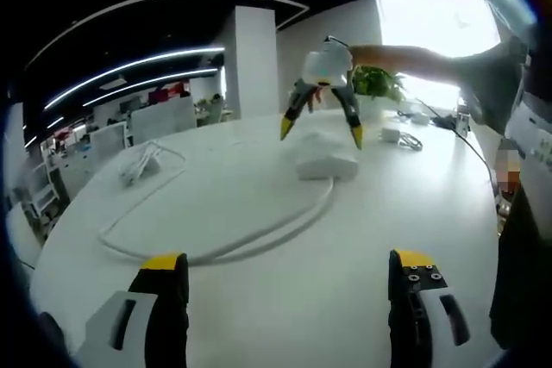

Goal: Straighten the power strip on the desk, plug the charger into it

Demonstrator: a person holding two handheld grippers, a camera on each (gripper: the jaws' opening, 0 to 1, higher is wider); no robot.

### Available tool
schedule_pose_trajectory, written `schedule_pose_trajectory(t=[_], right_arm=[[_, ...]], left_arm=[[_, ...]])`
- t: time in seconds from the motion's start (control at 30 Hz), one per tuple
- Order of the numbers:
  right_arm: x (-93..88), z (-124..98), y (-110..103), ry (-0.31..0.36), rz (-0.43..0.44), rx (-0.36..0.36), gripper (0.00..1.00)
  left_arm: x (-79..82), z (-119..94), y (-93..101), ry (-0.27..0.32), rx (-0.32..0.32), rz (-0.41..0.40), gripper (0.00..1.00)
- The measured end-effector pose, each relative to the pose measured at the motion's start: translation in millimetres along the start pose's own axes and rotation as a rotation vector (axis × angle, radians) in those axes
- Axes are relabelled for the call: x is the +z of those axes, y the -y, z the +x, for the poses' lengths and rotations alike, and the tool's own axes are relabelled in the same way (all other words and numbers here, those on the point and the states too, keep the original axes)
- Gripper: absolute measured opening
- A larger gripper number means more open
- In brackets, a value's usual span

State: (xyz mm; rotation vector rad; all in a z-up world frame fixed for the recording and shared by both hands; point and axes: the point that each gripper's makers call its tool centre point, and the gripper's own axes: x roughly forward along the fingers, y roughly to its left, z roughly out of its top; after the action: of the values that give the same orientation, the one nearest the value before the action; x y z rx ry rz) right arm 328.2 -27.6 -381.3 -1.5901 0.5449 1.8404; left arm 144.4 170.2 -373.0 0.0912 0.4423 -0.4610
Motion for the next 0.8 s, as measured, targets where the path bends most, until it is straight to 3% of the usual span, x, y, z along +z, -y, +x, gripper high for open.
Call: schedule_pose_trajectory(t=[0.27, 0.47, 0.8], right_arm=[[1.4, 4.6, 0.4, 0.012, 0.006, 0.024, 0.99], [1.1, 4.7, 4.0, 0.009, 0.0, 0.015, 0.8], [5.6, 5.2, 3.1, 0.027, 0.049, 0.033, 0.7]], left_arm=[[-1.0, -0.5, -2.6, 0.0, 0.005, -0.005, 0.99], [0.0, -0.4, -3.1, 0.005, 0.005, -0.007, 0.99], [-0.6, -0.9, -4.1, 0.002, 0.006, -0.006, 0.99]])
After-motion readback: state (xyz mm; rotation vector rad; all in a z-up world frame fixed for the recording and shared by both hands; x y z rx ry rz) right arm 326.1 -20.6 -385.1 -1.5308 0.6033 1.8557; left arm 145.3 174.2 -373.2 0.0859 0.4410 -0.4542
